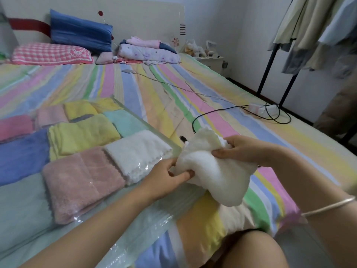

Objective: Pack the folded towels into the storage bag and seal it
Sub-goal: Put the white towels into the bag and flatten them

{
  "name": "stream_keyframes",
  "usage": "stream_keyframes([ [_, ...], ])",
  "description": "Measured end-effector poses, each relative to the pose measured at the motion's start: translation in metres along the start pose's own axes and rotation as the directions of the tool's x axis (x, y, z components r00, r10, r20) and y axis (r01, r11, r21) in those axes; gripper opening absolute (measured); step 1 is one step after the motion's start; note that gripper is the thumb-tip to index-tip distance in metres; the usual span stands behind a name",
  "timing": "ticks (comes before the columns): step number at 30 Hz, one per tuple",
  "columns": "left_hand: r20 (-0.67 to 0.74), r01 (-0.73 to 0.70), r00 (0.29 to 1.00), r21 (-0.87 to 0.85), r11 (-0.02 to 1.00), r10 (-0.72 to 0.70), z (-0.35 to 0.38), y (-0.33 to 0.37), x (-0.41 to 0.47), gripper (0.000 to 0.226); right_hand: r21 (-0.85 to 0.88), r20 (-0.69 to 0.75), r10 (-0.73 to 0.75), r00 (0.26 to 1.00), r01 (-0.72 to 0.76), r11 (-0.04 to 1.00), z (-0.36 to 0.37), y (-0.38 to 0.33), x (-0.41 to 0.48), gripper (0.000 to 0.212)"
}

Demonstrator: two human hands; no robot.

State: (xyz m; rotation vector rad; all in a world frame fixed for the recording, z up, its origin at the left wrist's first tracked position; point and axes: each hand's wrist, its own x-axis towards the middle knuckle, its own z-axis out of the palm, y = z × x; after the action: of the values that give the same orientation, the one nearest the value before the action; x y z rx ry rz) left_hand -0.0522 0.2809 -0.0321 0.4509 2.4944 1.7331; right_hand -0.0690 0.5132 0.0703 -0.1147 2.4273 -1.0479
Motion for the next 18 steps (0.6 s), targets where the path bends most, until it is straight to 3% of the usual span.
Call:
stream_keyframes([
  [3,0.012,0.085,0.996,-0.159,0.984,-0.084,0.000,0.012,0.011,0.019,-0.132,-0.204,-0.162,0.965,0.137,0.982,-0.008,-0.017,0.002,0.026],
  [5,-0.034,0.066,0.996,-0.241,0.968,-0.077,-0.004,0.031,0.025,0.018,-0.252,-0.346,-0.338,0.875,0.260,0.932,-0.012,-0.042,-0.003,0.024],
  [9,-0.287,-0.197,0.954,-0.365,0.910,0.092,-0.035,0.072,0.041,0.021,-0.477,-0.480,-0.633,0.607,0.425,0.769,-0.009,-0.101,-0.028,0.025],
  [11,-0.368,-0.320,0.901,-0.206,0.925,0.230,-0.055,0.080,0.028,0.020,-0.600,-0.425,-0.744,0.515,0.456,0.658,0.005,-0.117,-0.045,0.021],
  [13,-0.379,-0.306,0.880,0.006,0.952,0.285,-0.070,0.072,0.004,0.011,-0.660,-0.332,-0.778,0.534,0.458,0.596,0.027,-0.120,-0.056,0.021],
  [15,-0.276,-0.212,0.938,0.018,0.977,0.209,-0.076,0.053,-0.031,0.011,-0.647,-0.208,-0.730,0.651,0.468,0.602,0.054,-0.111,-0.056,0.021],
  [18,-0.001,-0.093,0.996,0.157,0.983,0.094,-0.087,0.011,-0.076,0.035,-0.609,0.024,-0.549,0.835,0.447,0.655,0.097,-0.088,-0.044,0.020],
])
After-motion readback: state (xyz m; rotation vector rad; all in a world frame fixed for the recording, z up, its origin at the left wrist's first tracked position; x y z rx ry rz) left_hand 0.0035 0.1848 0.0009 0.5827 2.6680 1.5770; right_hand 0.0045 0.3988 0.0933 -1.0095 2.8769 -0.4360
